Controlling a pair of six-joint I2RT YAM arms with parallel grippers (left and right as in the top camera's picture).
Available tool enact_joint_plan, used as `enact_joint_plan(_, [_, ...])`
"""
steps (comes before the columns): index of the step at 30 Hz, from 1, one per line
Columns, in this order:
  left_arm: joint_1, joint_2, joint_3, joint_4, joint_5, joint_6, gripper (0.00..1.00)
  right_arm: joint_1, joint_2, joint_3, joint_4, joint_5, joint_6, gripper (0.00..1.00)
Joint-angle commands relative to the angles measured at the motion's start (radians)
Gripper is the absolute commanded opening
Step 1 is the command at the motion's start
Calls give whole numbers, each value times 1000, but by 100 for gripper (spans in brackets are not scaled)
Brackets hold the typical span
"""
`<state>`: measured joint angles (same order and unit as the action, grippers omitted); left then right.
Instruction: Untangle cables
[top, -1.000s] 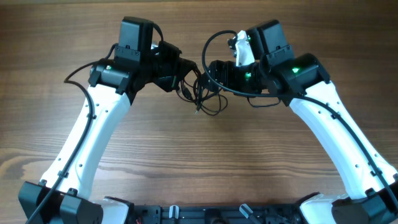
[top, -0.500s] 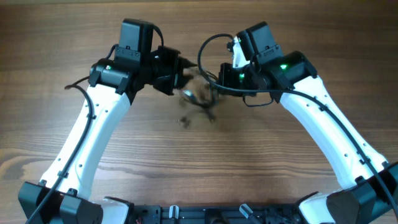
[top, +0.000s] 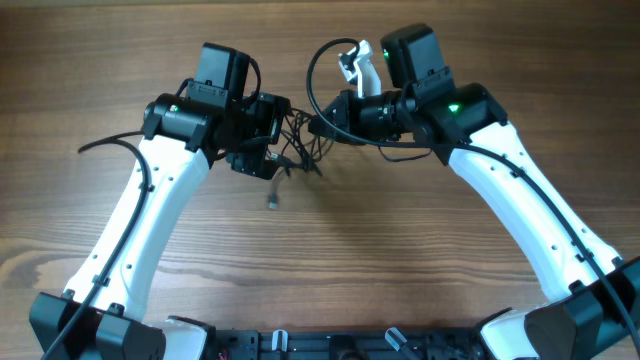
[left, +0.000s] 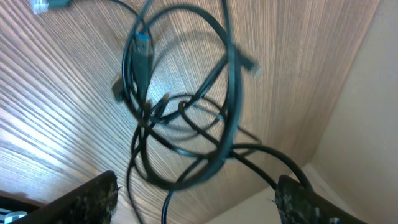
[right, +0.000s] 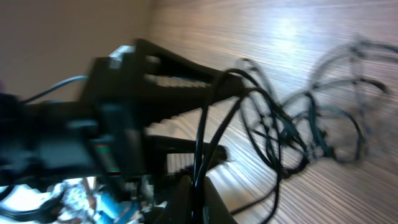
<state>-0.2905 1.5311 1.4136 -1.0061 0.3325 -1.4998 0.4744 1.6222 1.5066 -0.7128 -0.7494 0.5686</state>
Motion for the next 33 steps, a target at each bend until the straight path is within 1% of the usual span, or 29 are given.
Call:
enact_joint_plan(1, [0,-11,13,-25,-99,34,80,-11,5,14,107,-169,80,4])
enact_joint_plan(3, [0,-11,13,-74,-185,34,80,-38,-26,41,132,-147,114,4])
enact_joint_plan(5, [0,-11,13,-83,-193,34,79,-66,-63,95,132,-143,141,4])
enact_joint_plan(9, [0,-10,13,-76,-207,34,73,-71,-132,198,138,-142,195,4])
enact_joint_plan(10, [0,-10,11,-77,-240,34,71,-79,-145,229,148,-138,214,5])
enact_joint_plan(12, [0,-10,11,-96,-306,34,71,-110,-153,301,139,-131,226,5])
enact_joint_plan(14, [1,-10,11,-130,-350,34,74,-172,-153,385,74,-72,219,5])
enact_joint_plan(15, [1,-10,11,-141,-369,34,74,-205,-153,422,3,-9,203,5])
enact_joint_plan(17, [1,-10,11,-163,-396,33,73,-248,-153,472,-146,113,135,5])
enact_joint_plan(18, [1,-10,11,-166,-418,34,72,-257,-154,474,-178,165,117,4])
enact_joint_plan(19, [1,-10,11,-174,-473,34,68,-269,-154,474,-217,264,113,5])
enact_joint_plan(20, [1,-10,11,-185,-522,33,68,-278,-154,474,-237,338,113,5])
enact_joint_plan(21, [1,-10,11,-201,-572,34,69,-288,-154,476,-238,354,113,5])
enact_joint_plan(23, [1,-5,11,-233,-634,34,77,-293,-154,505,-230,352,115,5])
enact_joint_plan(24, [1,5,11,-241,-637,34,82,-293,-154,549,-216,352,116,5])
enact_joint_plan(25, [1,12,11,-241,-637,49,82,-293,-154,591,-215,352,115,5])
enact_joint_plan(27, [1,29,11,-241,-632,57,88,-293,-154,663,-210,345,113,5])
enact_joint_plan(28, [1,35,11,-240,-601,56,90,-293,-154,693,-205,333,115,5])
enact_joint_plan(30, [1,38,11,-227,-516,64,92,-293,-150,694,-198,267,123,5])
enact_joint_plan(31, [1,38,11,-206,-465,115,94,-293,-142,694,-202,236,115,5])
enact_joint_plan(32, [3,37,11,-148,-363,263,95,-293,-124,694,-219,198,74,5])
enact_joint_plan(33, [12,29,12,-117,-295,393,98,-293,-100,694,-269,209,-12,5])
